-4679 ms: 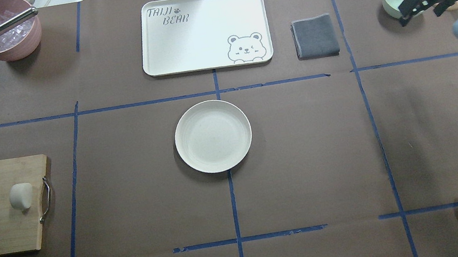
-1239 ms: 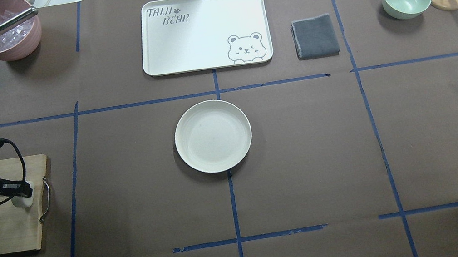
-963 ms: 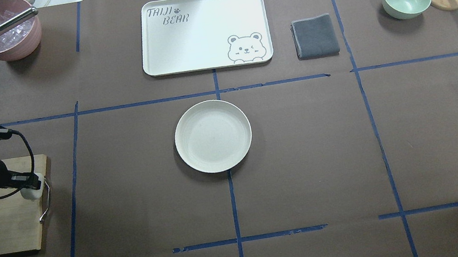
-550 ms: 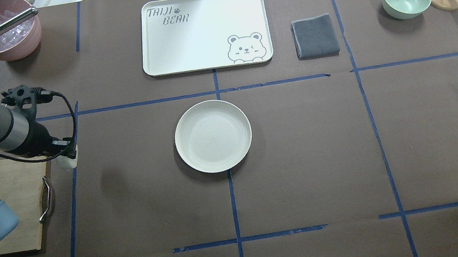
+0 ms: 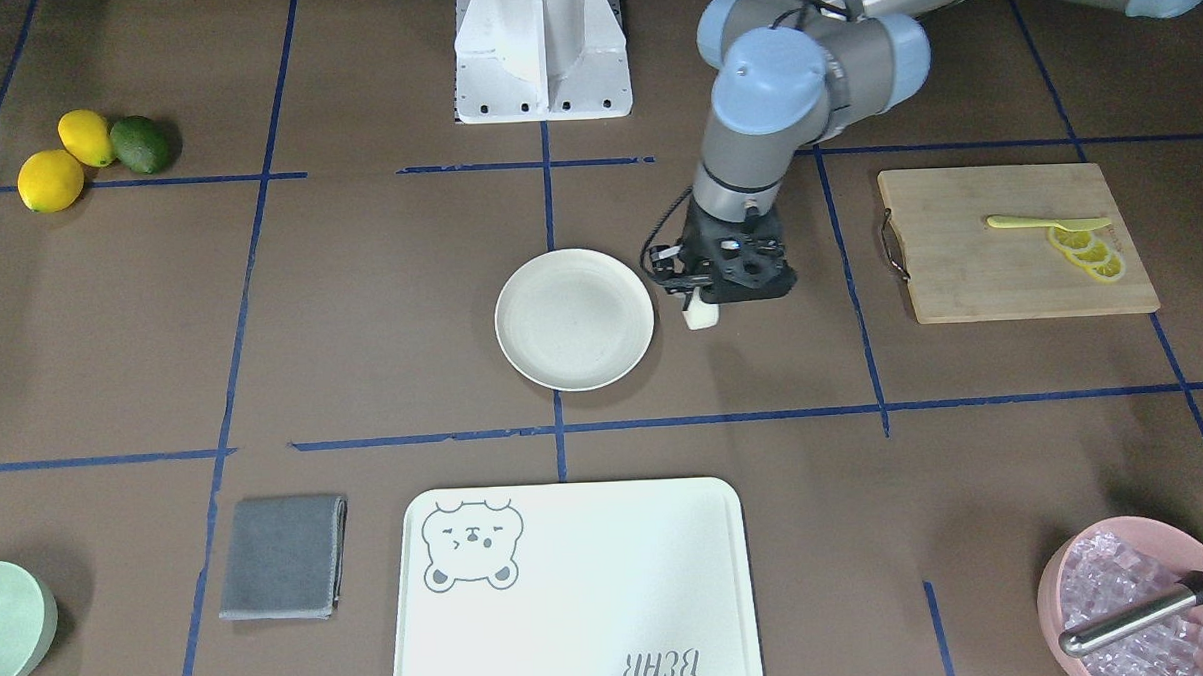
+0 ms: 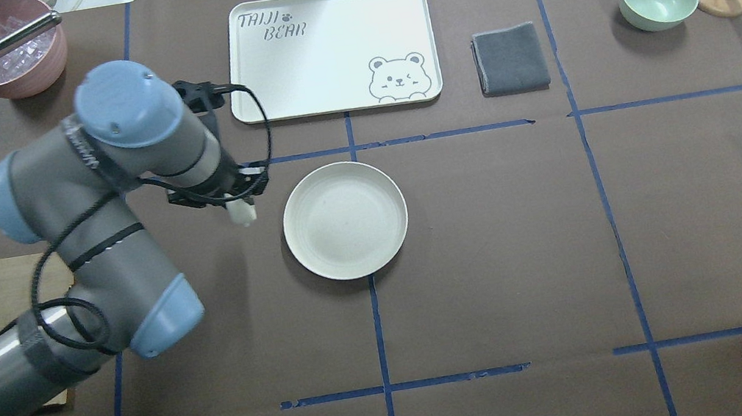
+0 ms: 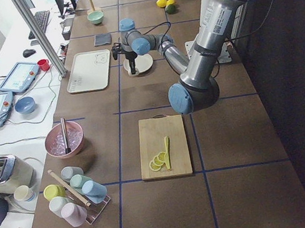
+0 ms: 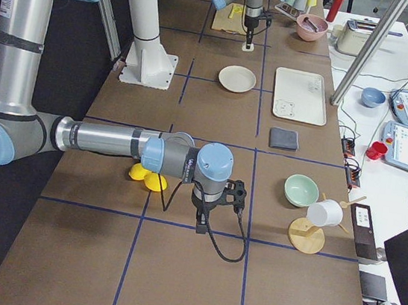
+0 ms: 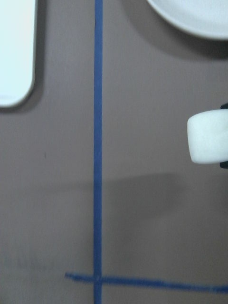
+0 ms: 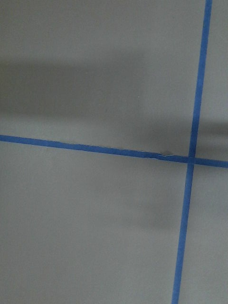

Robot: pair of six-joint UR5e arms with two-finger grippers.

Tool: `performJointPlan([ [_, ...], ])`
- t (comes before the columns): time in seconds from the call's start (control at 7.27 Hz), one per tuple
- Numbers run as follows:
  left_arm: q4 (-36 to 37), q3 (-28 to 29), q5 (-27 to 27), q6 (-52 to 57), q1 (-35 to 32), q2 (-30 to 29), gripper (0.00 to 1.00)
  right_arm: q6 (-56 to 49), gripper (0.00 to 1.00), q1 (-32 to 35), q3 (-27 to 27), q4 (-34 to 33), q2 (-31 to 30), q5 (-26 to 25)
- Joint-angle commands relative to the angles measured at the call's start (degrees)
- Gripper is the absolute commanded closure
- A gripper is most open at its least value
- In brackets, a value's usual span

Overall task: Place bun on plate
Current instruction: 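Carry the bun with the left gripper over the white plate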

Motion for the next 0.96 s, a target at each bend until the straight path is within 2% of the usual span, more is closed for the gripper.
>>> performJointPlan([
  [0.0,-1.1,10.7,3.1,-6.3,5.6,-11.0,0.6,0.0,0.0,0.0,0.0,0.0,0.0,0.0],
  [0.28,-7.4,16.0,6.2,-8.2,8.7,-12.2,0.6,0.1,0.0,0.0,0.0,0.0,0.0,0.0],
  [0.55,-7.8,16.5,6.2,-7.8,8.7,-11.8,0.3,0.1,0.0,0.0,0.0,0.0,0.0,0.1],
  [0.69,-7.6,16.4,6.3,-7.5,8.7,-11.7,0.0,0.1,0.0,0.0,0.0,0.0,0.1,0.1],
  [0.83,-7.2,15.8,6.4,-7.4,8.4,-11.7,0.0,0.1,0.0,0.0,0.1,0.0,0.1,0.1],
])
